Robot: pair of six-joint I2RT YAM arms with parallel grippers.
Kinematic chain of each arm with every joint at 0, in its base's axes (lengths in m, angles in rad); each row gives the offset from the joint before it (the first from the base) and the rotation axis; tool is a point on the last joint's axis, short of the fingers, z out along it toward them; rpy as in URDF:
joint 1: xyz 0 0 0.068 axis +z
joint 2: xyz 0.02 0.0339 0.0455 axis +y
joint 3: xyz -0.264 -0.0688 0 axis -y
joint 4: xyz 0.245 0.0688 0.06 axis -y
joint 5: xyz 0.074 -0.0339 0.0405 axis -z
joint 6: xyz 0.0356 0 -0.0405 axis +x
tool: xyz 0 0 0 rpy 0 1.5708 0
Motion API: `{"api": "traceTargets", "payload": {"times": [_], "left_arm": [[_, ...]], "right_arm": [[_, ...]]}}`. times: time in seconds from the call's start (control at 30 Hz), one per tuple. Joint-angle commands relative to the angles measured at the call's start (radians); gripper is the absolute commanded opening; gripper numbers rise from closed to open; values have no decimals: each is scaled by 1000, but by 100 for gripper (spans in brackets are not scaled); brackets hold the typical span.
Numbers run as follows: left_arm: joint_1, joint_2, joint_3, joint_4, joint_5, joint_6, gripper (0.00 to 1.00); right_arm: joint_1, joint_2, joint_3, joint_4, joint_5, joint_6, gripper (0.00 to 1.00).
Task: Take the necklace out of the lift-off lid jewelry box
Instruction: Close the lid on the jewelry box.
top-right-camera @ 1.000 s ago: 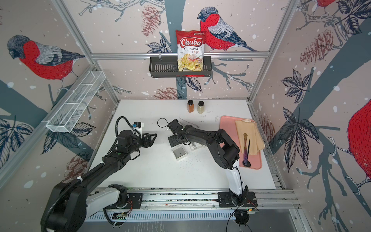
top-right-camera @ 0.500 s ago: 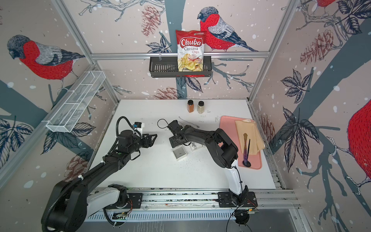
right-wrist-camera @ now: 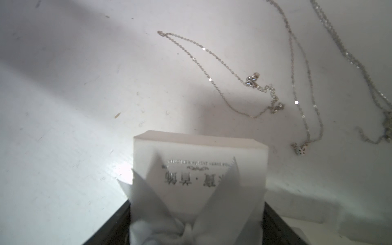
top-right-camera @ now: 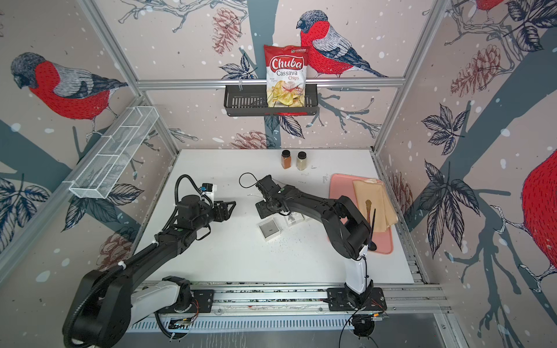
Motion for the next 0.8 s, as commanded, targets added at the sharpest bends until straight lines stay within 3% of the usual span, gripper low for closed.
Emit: {"api": "traceTargets", "payload": {"times": [0.0,0.4,0.77], "left_arm": [[0,-4,4,44,-16,-8,73],[1,9,24,50,-13,-20,73],[1,-2,17,46,-4,-31,73]], "right_arm": [[4,-48,-28,-4,-61,-23,77],[57,-159,-192,16,-65,26,78],[95,-168,-235,40,-57,62,79]]}}
